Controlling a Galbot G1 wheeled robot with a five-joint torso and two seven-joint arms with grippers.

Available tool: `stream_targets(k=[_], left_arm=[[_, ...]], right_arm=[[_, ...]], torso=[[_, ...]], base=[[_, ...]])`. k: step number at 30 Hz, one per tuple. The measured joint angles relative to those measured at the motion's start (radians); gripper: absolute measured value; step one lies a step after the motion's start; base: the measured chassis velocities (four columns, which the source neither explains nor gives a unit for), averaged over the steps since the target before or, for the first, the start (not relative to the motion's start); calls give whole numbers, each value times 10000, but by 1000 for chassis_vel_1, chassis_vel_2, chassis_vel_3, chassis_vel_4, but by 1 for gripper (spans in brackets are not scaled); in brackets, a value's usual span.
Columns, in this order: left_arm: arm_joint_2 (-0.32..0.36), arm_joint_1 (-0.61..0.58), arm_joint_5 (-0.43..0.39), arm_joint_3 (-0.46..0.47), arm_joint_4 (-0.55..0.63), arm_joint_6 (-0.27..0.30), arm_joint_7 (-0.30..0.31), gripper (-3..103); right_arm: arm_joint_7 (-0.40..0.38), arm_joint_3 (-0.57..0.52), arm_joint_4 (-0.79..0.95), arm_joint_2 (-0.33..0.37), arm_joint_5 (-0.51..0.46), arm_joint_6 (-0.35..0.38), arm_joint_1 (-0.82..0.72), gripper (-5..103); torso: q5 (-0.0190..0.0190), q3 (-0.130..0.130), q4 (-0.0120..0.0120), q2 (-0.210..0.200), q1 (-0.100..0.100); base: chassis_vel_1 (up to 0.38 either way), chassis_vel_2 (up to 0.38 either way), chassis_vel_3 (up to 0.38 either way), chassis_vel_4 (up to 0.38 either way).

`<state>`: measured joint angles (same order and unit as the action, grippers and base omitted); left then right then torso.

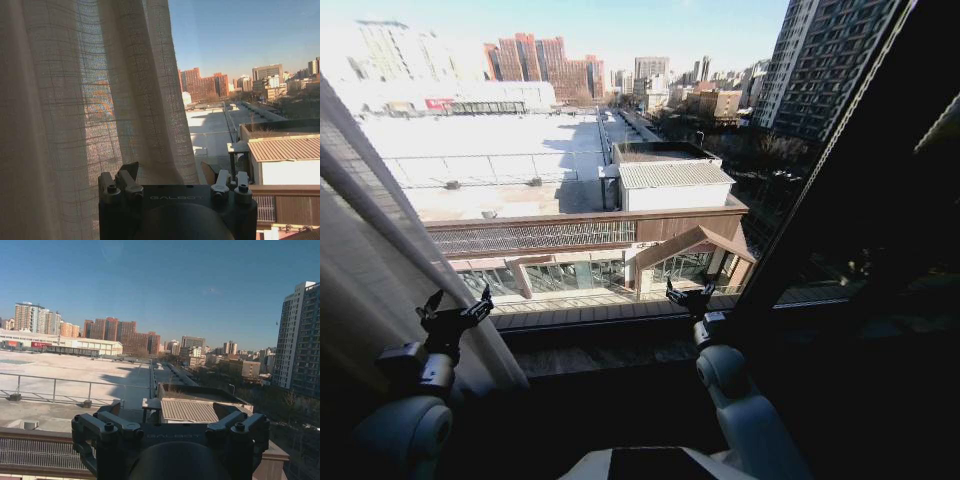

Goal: Open the curtains by pulling them apart, changing their state from closed to fully open.

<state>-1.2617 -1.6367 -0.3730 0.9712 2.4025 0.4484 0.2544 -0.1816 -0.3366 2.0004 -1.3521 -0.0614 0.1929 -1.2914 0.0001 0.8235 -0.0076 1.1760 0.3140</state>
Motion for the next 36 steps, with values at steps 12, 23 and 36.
stream_targets(k=[12, 23, 36], left_arm=[[122, 126, -424, 305, -267, -413, 26, 24], [310, 635, -947, 461, -418, -41, 1514, 0], [1341, 1846, -2464, 1347, -1899, 123, 4058, 0]], right_arm=[[0, 54, 128, 54, 29, 0, -52, 100], [2, 8, 141, 170, 30, 1, -59, 100], [21, 5, 12, 285, 12, 3, 5, 100]], torso=[[0, 0, 0, 0, -1], [1, 0, 0, 0, 0], [0, 0, 0, 0, 0]], base=[[0, 0, 0, 0], [0, 0, 0, 0], [0, 0, 0, 0]])
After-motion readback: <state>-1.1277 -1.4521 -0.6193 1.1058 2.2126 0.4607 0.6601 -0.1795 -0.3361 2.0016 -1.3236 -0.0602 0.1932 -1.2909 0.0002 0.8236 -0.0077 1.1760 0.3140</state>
